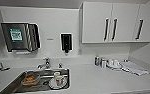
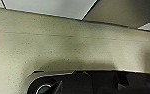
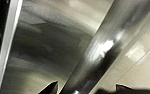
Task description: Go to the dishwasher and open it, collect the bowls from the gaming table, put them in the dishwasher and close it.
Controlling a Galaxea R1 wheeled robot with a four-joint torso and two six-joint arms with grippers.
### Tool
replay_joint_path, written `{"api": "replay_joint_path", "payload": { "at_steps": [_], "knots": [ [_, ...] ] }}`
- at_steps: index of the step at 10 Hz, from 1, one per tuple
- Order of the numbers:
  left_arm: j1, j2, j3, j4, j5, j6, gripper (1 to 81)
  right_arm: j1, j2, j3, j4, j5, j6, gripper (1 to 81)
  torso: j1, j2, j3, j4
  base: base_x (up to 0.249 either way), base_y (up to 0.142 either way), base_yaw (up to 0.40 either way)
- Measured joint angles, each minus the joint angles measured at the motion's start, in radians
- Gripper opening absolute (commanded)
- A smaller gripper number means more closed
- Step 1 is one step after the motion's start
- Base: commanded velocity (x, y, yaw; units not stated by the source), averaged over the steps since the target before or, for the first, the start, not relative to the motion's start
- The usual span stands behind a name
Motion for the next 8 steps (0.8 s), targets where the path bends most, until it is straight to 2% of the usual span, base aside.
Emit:
{"api": "replay_joint_path", "payload": {
  "at_steps": [3, 8],
  "knots": [
    [0.0, 0.0, 0.0, 0.0, -0.001, 0.0, 81.1, -0.027, -0.021, 0.031, -0.003, 0.001, -0.017, 81.1, 0.0, 0.0, 0.0, 0.0, 0.0, 0.0, 0.0],
    [0.0, -0.001, 0.0, 0.0, -0.002, 0.0, 81.1, -0.032, 0.052, -0.065, -0.004, 0.004, -0.016, 81.1, 0.0, 0.0, 0.0, 0.0, 0.0, 0.0, 0.0]
  ]
}}
